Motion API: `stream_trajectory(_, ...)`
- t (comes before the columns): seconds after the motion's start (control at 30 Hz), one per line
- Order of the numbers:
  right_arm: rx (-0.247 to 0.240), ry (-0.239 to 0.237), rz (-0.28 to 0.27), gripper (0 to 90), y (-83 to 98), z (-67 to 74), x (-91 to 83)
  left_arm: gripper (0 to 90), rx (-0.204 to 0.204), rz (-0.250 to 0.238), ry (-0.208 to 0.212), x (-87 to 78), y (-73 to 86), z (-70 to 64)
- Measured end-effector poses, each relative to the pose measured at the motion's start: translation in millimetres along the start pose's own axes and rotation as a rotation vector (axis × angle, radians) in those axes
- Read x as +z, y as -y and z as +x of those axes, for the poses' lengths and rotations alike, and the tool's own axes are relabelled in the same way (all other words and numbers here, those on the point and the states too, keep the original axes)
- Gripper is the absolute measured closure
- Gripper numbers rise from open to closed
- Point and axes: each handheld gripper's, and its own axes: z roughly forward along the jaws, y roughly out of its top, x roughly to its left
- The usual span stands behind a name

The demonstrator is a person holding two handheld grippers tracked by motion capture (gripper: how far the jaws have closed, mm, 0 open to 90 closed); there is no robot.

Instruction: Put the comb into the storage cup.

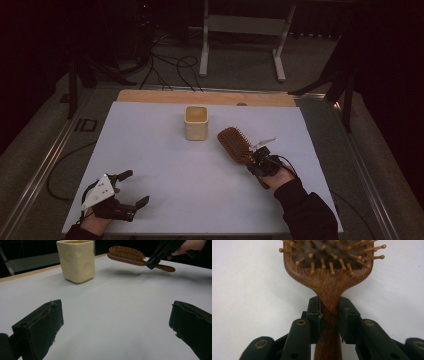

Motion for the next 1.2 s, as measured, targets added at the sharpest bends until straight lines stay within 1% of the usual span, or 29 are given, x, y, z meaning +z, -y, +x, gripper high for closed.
stream_trajectory(0.13,-0.002,-0.01,-0.039,73.2,0.9,4.1,-3.2,0.0,0.0,0.003,0.002,0.4,0.2,0.0)
stream_trajectory(0.17,-0.007,-0.004,-0.064,73.2,1.6,6.5,-5.2,0.0,-0.001,0.003,0.002,0.4,0.2,0.1)
stream_trajectory(0.23,0.002,-0.011,-0.07,73.2,1.9,7.0,-6.2,0.0,-0.002,0.003,0.001,0.3,0.1,0.2)
stream_trajectory(0.3,-0.004,-0.006,-0.099,73.2,3.2,8.8,-8.7,0.0,-0.003,0.004,0.0,0.3,0.1,0.2)
stream_trajectory(0.33,-0.004,-0.006,-0.099,73.2,3.2,8.8,-8.7,0.0,-0.003,0.004,0.0,0.3,0.1,0.2)
stream_trajectory(0.37,-0.007,-0.016,-0.13,73.1,5.4,9.8,-11.3,0.1,-0.003,0.004,0.002,0.4,0.1,0.0)
stream_trajectory(0.43,-0.01,-0.029,-0.141,73.1,6.4,10.0,-12.8,0.0,-0.003,0.004,0.003,0.5,0.1,-0.1)
stream_trajectory(0.47,-0.012,-0.036,-0.161,73.1,8.0,10.6,-14.0,0.0,-0.003,0.006,0.002,0.8,0.1,-0.3)
stream_trajectory(0.53,-0.016,-0.044,-0.179,73.1,9.7,11.3,-15.8,0.0,-0.004,0.007,0.003,1.0,0.0,-0.4)
stream_trajectory(0.63,-0.014,-0.047,-0.196,73.1,12.1,12.8,-18.4,0.1,-0.004,0.007,0.003,1.2,-0.3,-0.6)
stream_trajectory(0.7,-0.013,-0.049,-0.215,73.1,14.6,14.2,-19.9,0.0,-0.005,0.006,0.004,1.3,-0.4,-0.7)
stream_trajectory(0.73,-0.003,-0.053,-0.225,73.1,16.1,15.3,-21.1,0.1,-0.005,0.006,0.004,1.4,-0.5,-0.8)
stream_trajectory(0.8,-0.008,-0.061,-0.251,73.1,18.8,16.6,-22.8,0.0,-0.005,0.008,0.004,1.6,-0.4,-0.8)
stream_trajectory(0.83,-0.008,-0.061,-0.251,73.1,18.8,16.6,-22.8,0.0,-0.005,0.008,0.004,1.6,-0.4,-0.8)
stream_trajectory(0.87,-0.006,-0.062,-0.271,73.1,20.9,18.4,-24.7,0.0,-0.006,0.008,0.004,1.7,-0.4,-0.6)
stream_trajectory(0.9,-0.002,-0.06,-0.272,73.1,21.1,19.0,-25.0,0.0,-0.007,0.008,0.004,1.8,-0.4,-0.6)
stream_trajectory(0.93,-0.008,-0.062,-0.277,73.1,22.0,19.6,-25.8,0.0,-0.007,0.009,0.004,1.8,-0.4,-0.5)
stream_trajectory(1.03,-0.007,-0.066,-0.29,73.1,23.3,21.1,-26.9,0.0,-0.006,0.01,0.004,1.9,-0.4,-0.6)
stream_trajectory(1.07,-0.017,-0.064,-0.3,73.1,24.0,21.5,-27.3,0.0,-0.008,0.01,0.003,2.0,-0.5,-0.7)
stream_trajectory(1.13,-0.016,-0.061,-0.329,73.1,26.2,24.7,-28.9,0.0,-0.01,0.014,-0.002,2.3,-0.4,-0.8)
stream_trajectory(1.2,-0.018,-0.058,-0.334,73.1,26.9,26.5,-29.0,0.0,-0.01,0.016,-0.002,2.6,-0.6,-1.1)
